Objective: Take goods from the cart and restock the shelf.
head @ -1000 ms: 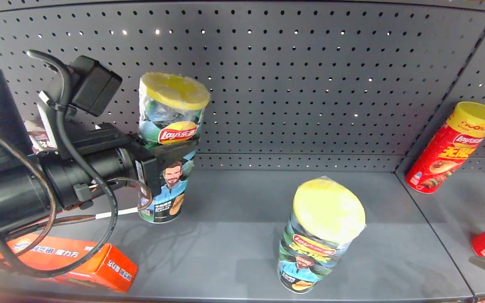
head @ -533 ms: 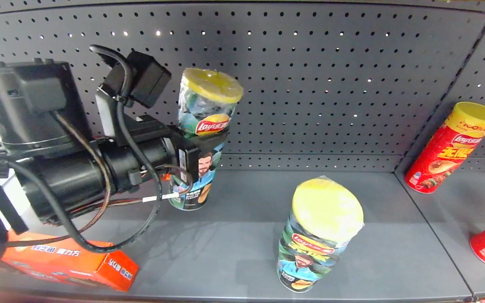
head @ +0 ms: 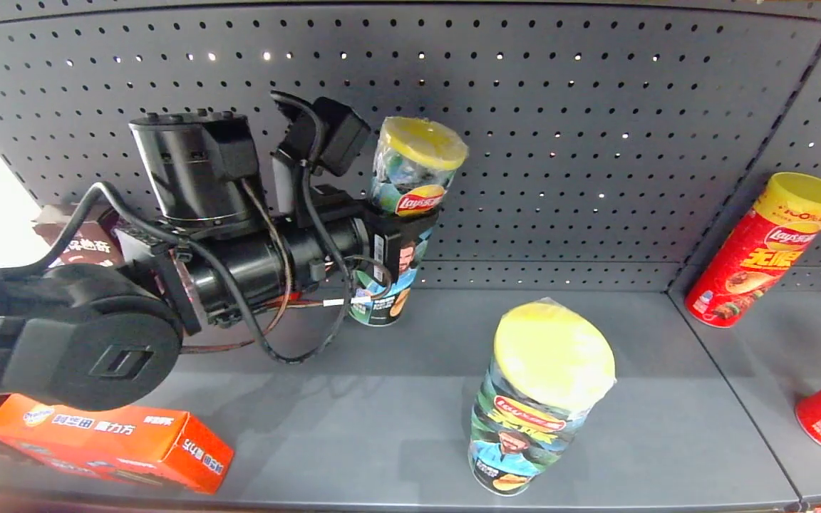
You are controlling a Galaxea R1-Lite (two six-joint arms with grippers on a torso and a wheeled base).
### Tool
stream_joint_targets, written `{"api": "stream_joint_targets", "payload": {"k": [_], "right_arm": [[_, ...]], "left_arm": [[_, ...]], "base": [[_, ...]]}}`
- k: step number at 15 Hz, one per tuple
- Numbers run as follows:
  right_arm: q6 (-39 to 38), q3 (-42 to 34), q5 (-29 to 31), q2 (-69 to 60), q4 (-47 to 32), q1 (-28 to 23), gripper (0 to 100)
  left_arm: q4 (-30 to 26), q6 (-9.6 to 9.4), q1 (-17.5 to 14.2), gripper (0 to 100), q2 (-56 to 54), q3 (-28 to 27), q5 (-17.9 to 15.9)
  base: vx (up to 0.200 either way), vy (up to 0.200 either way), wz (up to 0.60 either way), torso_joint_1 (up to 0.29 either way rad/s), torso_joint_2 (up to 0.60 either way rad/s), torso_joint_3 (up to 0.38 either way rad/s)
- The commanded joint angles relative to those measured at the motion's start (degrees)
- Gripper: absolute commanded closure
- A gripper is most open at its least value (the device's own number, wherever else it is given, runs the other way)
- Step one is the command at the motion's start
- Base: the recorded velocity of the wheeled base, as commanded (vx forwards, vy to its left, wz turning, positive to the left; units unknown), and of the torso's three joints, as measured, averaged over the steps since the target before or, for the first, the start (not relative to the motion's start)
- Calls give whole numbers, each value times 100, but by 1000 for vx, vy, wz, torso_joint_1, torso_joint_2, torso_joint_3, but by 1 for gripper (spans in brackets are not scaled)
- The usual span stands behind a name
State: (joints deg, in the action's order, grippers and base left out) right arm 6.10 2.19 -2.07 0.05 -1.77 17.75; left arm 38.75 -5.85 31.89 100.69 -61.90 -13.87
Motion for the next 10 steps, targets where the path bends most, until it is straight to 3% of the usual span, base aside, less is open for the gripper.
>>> {"api": "stream_joint_targets", "payload": {"k": [1,3,4,6,10], "right_arm": [[6,-8,-4,-5,1,0,0],[-3,-8,-12,-5,10,0,0],[-3,-8,-12,-5,10,0,0],[-3,-8,-21,-5,10,0,0],[6,-8,-21,-5,10,0,0]], "left_arm": [[80,5,1,100,398,-190,7],[546,40,1,100,767,-340,-19],[748,137,10,100,943,-410,-19],[1099,524,63,100,1189,-595,-195],[1354,840,80,100,1497,-771,-256]], "base": [[0,0,0,0,0,0],[0,0,0,0,0,0],[0,0,0,0,0,0],[0,0,0,0,0,0],[0,0,0,0,0,0]]}}
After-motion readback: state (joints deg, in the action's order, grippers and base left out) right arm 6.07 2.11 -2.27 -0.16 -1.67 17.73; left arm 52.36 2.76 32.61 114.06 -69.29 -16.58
